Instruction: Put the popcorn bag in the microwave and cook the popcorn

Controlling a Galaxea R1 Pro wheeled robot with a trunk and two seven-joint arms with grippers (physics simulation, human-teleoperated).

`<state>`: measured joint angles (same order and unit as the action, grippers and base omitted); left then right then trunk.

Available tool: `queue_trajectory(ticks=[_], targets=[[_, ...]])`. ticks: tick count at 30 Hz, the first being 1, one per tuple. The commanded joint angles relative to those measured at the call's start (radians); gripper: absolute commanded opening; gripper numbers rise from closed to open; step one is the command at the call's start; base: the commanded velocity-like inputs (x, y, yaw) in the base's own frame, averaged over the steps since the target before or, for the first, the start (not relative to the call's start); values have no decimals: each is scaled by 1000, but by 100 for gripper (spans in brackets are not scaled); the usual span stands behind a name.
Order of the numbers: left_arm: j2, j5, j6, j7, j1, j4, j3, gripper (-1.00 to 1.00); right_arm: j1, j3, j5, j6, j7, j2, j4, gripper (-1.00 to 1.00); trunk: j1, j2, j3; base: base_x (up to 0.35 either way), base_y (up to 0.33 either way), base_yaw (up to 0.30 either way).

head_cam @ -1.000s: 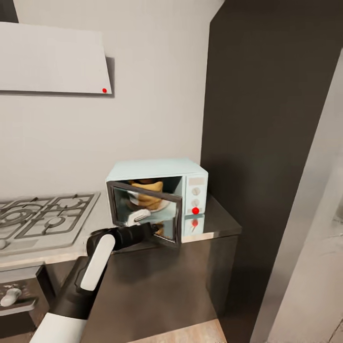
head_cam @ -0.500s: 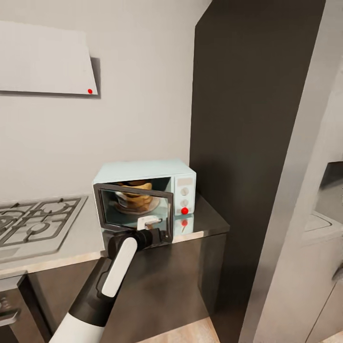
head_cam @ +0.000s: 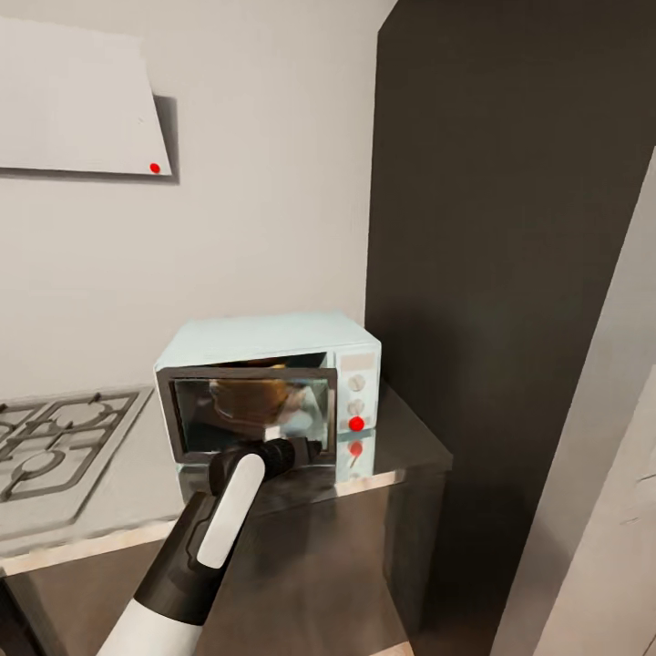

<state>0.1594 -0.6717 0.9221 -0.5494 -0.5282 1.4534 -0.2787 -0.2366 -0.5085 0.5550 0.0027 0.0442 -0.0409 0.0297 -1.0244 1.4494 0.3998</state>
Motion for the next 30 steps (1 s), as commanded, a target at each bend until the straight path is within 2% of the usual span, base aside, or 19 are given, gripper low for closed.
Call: queue_trajectory(ticks=[1, 7, 21, 30], targets=[[1, -8, 1, -10, -1, 1, 0, 100, -1, -8, 8, 0, 2, -1, 2, 100, -1, 1, 1, 319, 0, 0], [2, -8, -3, -11, -1, 1, 0, 100, -1, -8, 8, 0, 2, -2, 2, 100, -1, 1, 1, 266, 0, 0], [0, -8, -5, -10, -1, 9, 0, 100, -1, -8, 8, 0, 2, -2, 1, 100, -1, 1, 1, 58, 0, 0], [1, -13, -3, -12, -1, 43, 1, 100, -1, -8, 8, 0, 2, -2, 1, 100, -1, 1, 1, -269, 0, 0]])
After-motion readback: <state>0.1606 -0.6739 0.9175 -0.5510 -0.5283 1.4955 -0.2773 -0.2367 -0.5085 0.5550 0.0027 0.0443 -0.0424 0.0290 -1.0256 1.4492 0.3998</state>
